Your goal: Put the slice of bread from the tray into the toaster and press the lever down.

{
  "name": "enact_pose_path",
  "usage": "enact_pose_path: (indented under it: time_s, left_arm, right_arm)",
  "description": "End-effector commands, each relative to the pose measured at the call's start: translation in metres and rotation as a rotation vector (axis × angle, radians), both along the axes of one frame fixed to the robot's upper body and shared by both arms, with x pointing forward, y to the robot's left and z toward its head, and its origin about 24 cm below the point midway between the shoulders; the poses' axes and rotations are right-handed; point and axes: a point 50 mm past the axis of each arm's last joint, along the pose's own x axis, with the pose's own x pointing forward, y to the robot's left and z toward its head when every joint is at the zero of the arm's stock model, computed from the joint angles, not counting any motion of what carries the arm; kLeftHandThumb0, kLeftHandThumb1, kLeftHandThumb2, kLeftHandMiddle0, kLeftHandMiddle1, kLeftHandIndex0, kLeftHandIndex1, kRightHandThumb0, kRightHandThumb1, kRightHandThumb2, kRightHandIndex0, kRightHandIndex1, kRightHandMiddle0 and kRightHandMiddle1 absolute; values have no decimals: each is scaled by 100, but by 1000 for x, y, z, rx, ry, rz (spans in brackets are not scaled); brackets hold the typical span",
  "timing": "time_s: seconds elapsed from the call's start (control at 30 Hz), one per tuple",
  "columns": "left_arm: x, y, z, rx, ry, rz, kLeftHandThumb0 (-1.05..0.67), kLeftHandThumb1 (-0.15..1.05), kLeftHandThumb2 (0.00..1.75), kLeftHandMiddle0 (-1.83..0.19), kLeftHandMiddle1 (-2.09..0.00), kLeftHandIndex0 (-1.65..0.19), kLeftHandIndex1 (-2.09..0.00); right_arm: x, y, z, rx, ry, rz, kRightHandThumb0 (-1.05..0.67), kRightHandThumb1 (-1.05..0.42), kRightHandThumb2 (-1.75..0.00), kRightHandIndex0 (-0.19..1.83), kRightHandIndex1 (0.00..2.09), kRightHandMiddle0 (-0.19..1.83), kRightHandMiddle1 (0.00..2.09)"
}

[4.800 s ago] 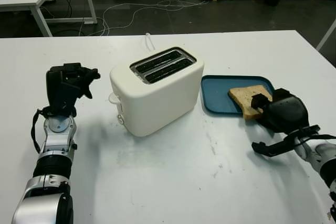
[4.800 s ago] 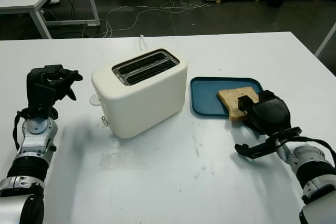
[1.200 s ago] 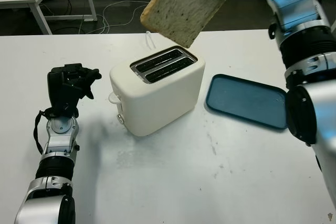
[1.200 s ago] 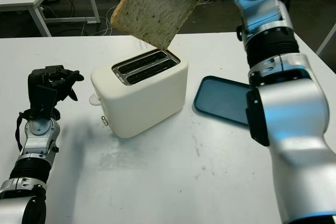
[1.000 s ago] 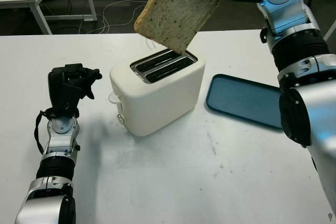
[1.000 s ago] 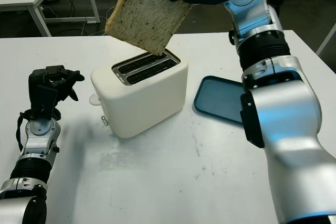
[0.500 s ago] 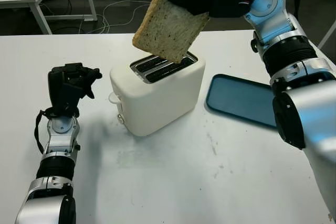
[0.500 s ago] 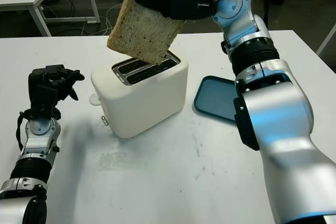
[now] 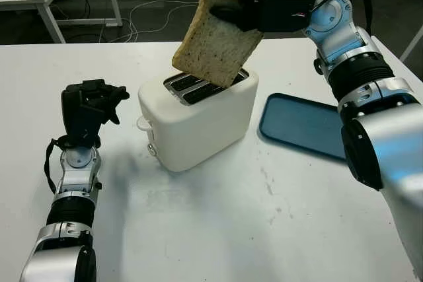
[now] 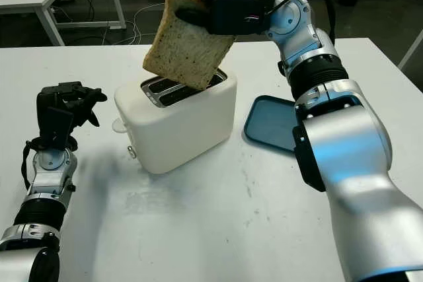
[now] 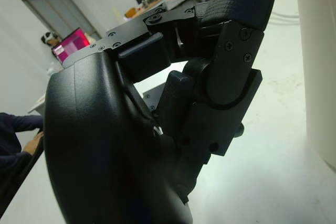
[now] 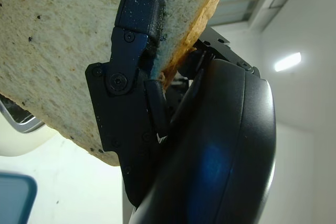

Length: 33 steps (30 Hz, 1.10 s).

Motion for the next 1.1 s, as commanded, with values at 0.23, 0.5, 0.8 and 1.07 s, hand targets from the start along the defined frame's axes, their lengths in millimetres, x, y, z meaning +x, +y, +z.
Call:
enact_pose_path:
  time_s: [0.23,0.5,0.8,1.07]
  left_arm:
    - [0,-1,-1,-16,3,-3,-105,92,14,-157,-127,-157,-64]
    - [-1,-1,-1,-2,4,-1,-105,92,15,-157,-126,-157,-64]
    - [0,-1,-1,-8,6,1,-105,92,14,-157,-126,-157,-65]
    - [-1,-2,-1,3,5,3,-105,92,15,-157,-126,-157,-64]
  right_arm:
    - [3,-3,-17,-21,50,-45,-53,-92,-48,110,175,85,175]
    - [3,-7,-23,-59,50,-43,-51,-92,-50,110,175,87,175]
    - [3,-10,-19,-28,35,-50,-53,-92,-52,114,175,90,175]
    - [2,-3,6,118,-72,-64,-55,-92,-55,110,175,87,175]
